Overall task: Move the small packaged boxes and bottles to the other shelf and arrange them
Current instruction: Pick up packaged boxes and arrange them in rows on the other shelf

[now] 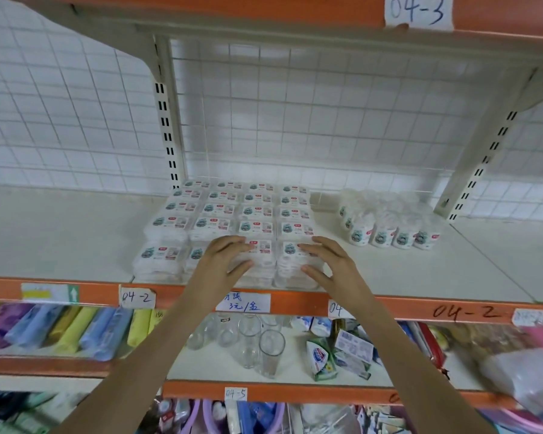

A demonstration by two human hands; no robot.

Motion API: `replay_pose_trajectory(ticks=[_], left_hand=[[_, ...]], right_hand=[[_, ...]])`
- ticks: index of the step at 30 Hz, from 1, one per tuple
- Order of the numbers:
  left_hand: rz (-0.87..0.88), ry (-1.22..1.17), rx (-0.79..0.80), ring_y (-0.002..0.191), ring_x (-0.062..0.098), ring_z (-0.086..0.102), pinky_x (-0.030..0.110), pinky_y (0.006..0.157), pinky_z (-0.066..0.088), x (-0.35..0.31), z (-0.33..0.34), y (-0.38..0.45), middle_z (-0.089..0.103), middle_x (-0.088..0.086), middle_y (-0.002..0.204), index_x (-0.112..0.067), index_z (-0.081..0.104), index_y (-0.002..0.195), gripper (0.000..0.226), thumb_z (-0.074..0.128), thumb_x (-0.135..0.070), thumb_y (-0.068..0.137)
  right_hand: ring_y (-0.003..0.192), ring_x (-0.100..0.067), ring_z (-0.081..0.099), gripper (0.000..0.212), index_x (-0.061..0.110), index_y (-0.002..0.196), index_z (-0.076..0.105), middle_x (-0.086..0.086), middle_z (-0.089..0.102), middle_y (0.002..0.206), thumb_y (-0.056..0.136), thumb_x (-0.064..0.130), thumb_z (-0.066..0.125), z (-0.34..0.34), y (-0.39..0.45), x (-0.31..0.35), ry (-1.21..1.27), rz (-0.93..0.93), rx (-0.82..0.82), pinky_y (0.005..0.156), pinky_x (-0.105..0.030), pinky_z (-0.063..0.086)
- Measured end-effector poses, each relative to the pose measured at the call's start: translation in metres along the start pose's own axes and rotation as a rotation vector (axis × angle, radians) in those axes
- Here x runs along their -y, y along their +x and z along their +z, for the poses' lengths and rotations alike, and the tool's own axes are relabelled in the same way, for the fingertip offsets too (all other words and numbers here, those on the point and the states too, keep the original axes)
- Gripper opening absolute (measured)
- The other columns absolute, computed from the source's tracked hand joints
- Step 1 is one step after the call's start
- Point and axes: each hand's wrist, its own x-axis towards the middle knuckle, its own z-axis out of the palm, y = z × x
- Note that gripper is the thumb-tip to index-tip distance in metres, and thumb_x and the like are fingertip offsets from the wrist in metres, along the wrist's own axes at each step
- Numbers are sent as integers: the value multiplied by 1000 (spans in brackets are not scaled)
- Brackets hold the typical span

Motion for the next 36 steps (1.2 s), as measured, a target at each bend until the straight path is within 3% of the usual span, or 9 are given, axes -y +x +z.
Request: replay_pose_trajectory(ticks=[5,9,13,19,22,25,28,33,36], left_hand=[[-17,-7,27,105,21,56,16,96,34,-1,1,-2,62,7,111,-11,68,106,32,65,-25,77],[-23,-22,4,106,17,53,14,97,31,1,3,-2,61,7,112,-12,67,108,32,69,-20,77],[-4,-33,-12,105,18,55,16,96,36,5,1,-2,61,7,111,-11,67,107,32,64,-23,77],[0,-53,-11,107,19,54,19,98,36,7,3,-3,60,7,114,-12,67,108,32,72,-14,76],[-3,-56,-9,112,13,48,23,100,36,6,2,-4,56,3,120,-15,64,113,38,74,-19,76],[28,-34,14,116,9,43,22,102,34,3,3,-7,52,2,125,-16,60,118,47,56,-42,80],[59,-14,42,116,11,43,9,104,24,2,3,-7,53,8,124,-13,60,118,48,48,-42,82],[59,-18,41,116,13,44,6,104,21,6,5,-8,52,7,124,-15,59,119,42,48,-37,85],[63,-27,29,118,14,45,10,104,23,9,7,-8,50,4,126,-19,56,121,41,47,-39,86]], right_hand=[[130,8,28,39,25,126,56,-7,41,143,88,19,62,9,-6,3,99,87,-48,97,-34,42],[135,-2,21,44,24,129,53,2,39,139,88,14,62,17,-10,6,156,132,-91,98,-39,42],[121,23,11,45,27,130,51,-17,40,143,88,16,62,21,-6,5,139,136,-84,98,-44,42],[136,-4,24,48,30,134,44,-17,32,148,89,19,60,17,-7,13,124,147,-37,100,-34,36],[139,1,3,60,41,141,24,5,20,153,90,33,56,15,-13,20,228,219,59,108,-24,25],[130,-2,28,72,37,146,8,18,32,142,90,42,52,15,-18,27,459,404,23,106,-23,27],[90,1,45,66,34,147,8,24,47,94,93,45,44,11,-15,33,407,476,89,86,-10,34],[106,-12,54,64,23,150,6,6,51,128,98,37,39,4,-9,45,363,492,97,72,-4,35],[80,-8,54,65,25,150,7,11,53,84,96,40,41,8,-10,42,340,503,86,74,-1,36]])
